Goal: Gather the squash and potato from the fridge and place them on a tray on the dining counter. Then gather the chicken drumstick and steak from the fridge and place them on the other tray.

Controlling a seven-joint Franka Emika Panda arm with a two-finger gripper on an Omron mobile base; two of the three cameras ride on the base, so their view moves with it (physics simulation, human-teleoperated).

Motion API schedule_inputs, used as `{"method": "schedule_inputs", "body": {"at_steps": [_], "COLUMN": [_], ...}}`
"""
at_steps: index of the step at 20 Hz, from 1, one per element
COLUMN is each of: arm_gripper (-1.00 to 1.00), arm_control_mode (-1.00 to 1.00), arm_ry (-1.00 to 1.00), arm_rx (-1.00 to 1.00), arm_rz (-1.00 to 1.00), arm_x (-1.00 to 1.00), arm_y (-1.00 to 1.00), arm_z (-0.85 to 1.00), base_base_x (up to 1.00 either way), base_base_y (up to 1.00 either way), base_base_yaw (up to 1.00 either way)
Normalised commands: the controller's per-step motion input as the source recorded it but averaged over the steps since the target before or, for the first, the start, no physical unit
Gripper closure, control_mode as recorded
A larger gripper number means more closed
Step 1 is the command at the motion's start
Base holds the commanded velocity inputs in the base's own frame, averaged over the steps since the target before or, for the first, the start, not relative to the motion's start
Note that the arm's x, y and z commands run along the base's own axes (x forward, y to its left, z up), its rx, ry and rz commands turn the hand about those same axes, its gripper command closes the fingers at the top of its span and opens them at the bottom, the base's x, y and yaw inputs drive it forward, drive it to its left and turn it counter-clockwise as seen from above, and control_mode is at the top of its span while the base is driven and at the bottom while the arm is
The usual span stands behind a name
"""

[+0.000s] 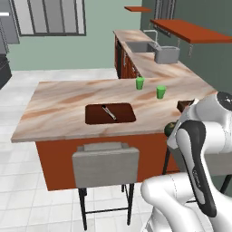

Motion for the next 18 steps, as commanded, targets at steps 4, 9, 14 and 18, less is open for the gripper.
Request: {"method": "schedule_inputs", "body": {"at_steps": [4,9,14,18], "arm_gripper": [1.0,1.0,1.0,1.0], "arm_control_mode": [1.0,1.0,1.0,1.0], "arm_ry": [0.0,0.0,0.0,0.0], "arm_rx": [0.0,0.0,0.0,0.0], "arm_rz": [0.0,0.0,0.0,0.0], "arm_x": [0.0,0.0,0.0,0.0], "arm_y": [0.0,0.0,0.0,0.0], "arm_z": [0.0,0.0,0.0,0.0], "base_base_x": [0.32,0.32,0.23,0.2], "base_base_y": [-0.42,-0.39,-0.33,-0.29], "base_base_yaw": [0.28,0.27,0.28,0.27]}}
